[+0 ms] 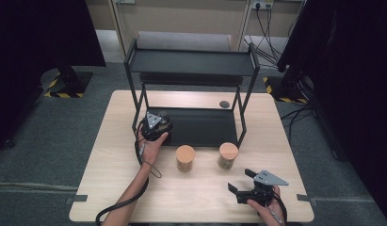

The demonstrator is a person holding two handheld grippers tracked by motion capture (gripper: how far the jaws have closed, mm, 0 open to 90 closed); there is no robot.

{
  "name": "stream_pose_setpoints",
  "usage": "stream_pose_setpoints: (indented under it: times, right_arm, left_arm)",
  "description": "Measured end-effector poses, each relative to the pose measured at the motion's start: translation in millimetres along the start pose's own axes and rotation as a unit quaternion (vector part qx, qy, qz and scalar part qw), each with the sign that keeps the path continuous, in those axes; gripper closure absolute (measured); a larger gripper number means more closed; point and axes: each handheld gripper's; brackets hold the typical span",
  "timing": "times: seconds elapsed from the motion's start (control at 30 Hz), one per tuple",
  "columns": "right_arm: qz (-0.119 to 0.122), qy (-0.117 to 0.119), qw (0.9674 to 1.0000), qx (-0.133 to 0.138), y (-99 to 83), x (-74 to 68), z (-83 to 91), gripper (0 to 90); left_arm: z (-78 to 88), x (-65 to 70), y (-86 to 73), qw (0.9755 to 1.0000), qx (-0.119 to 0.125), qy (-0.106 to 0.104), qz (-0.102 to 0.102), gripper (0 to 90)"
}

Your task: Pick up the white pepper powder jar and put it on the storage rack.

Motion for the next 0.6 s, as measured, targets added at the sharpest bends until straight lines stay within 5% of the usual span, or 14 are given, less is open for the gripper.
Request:
stream_pose_setpoints:
  times: [0.23,0.6]
  right_arm:
    - [0.000,0.000,1.0000,0.000,-0.1,0.0,0.0,4.5]
    - [0.001,-0.001,1.0000,0.000,0.1,-0.1,0.3,4.4]
  left_arm:
    - [3.4,5.6,6.2,0.9997,-0.012,0.021,0.004,13.2]
    - [10.8,8.1,7.4,0.9998,-0.006,0.013,0.012,5.1]
Point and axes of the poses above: each handheld gripper's, and its own axes: z roughly backward along the jaws, y roughly out of its top, x roughly to its right, and after that the axes turned 13 degrees about x, right-handed
